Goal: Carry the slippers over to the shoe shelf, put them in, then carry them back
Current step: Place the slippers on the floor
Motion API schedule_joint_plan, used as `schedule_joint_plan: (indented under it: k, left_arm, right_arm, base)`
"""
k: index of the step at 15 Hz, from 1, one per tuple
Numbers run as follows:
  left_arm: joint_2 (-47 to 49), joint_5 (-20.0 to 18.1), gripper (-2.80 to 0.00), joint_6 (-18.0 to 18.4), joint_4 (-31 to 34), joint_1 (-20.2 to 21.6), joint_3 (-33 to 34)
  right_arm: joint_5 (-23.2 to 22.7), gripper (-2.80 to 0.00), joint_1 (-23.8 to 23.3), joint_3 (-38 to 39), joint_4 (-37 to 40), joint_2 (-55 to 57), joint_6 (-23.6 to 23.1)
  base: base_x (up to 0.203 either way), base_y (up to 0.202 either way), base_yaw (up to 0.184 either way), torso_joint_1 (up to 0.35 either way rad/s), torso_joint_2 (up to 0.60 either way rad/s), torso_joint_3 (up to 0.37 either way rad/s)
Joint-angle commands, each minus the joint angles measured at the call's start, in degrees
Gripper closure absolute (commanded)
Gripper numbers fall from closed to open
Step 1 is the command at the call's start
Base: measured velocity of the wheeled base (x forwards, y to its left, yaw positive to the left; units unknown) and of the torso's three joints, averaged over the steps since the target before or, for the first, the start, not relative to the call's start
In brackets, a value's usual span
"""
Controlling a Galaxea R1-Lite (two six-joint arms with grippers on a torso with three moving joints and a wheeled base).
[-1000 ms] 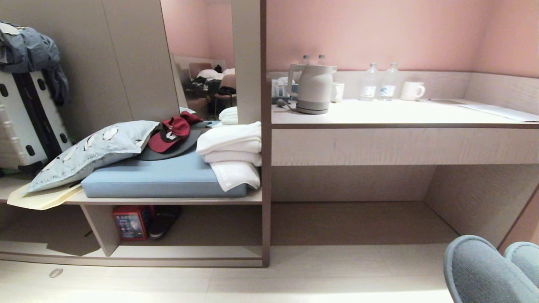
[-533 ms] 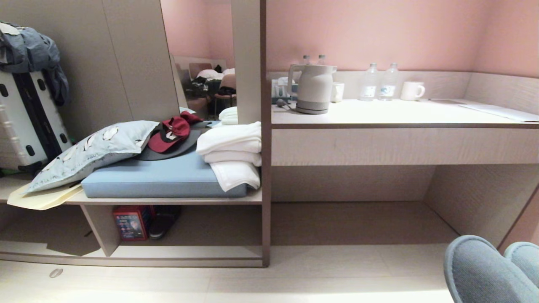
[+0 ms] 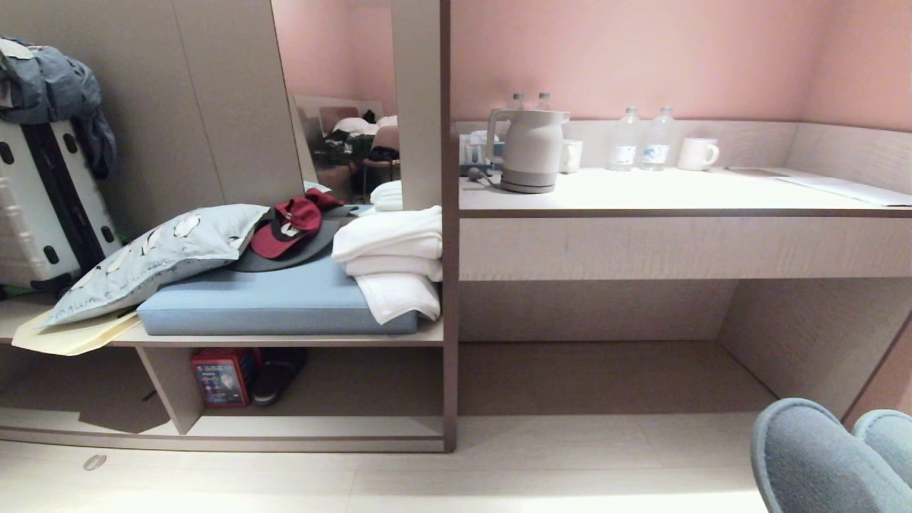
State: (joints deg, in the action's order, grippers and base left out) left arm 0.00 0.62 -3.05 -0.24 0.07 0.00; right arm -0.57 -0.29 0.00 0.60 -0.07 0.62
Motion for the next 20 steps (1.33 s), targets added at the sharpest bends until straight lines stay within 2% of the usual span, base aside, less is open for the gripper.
schedule_joint_plan:
  k: [1, 5, 20]
  left_arm:
    - [0.0, 0.0, 0.00, 0.0, 0.0, 0.0, 0.0]
    - [0.1, 0.1, 0.00, 0.0, 0.0, 0.0, 0.0]
    - [0.1, 0.1, 0.00, 0.0, 0.0, 0.0, 0.0]
  right_arm:
    - [0.0, 0.00, 0.0, 0.0, 0.0, 0.1, 0.0]
    - [0.0, 0.00, -0.1, 0.0, 0.0, 0.1, 0.0]
    - [0.0, 0.00, 0.0, 0.0, 0.0, 0.1, 0.1]
  base:
    - [0.000, 0.000, 0.000, 0.000, 0.00, 0.000]
    - [0.000, 0.000, 0.000, 0.001, 0.00, -0.023]
    - [0.000, 0.000, 0.000, 0.002, 0.00, -0.195]
